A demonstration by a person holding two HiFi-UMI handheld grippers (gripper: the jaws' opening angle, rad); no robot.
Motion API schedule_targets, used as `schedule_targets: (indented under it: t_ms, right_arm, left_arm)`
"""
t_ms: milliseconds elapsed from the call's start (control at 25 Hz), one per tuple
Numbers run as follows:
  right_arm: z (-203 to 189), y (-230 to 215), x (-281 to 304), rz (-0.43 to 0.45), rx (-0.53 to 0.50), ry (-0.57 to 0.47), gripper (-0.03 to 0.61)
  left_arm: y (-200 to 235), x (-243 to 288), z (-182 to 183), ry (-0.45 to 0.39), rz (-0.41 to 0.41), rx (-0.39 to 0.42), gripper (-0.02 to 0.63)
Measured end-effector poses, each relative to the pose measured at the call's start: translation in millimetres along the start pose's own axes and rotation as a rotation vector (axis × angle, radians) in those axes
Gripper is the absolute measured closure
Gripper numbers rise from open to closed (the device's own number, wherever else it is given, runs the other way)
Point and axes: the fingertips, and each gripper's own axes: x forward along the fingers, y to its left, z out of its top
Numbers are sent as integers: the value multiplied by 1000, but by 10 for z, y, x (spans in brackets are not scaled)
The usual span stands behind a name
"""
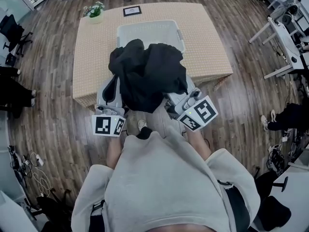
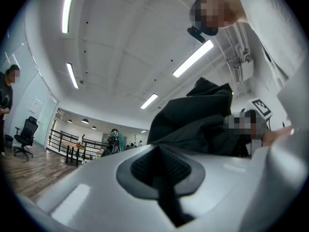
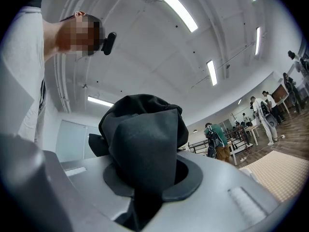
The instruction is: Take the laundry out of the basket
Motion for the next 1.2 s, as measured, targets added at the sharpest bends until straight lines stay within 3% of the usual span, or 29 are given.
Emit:
schedule_targets:
  t_ms: [280, 480, 840, 1200]
  right_arm:
    - [-54, 120, -852, 40, 68, 32, 502]
    - [-193, 274, -1265, 52, 105, 78, 502]
    - [-257, 446, -1531, 39, 101, 102, 502]
    - [-249, 392, -1531, -47, 75, 108, 503]
  left_arm:
    - [-855, -431, -80, 48, 32, 10, 603]
    - [-1219, -802, -177, 99, 70, 2, 603]
    - [-1405, -1048, -181, 124, 75, 1, 603]
    - [-1306, -1058, 60, 79, 32, 13, 603]
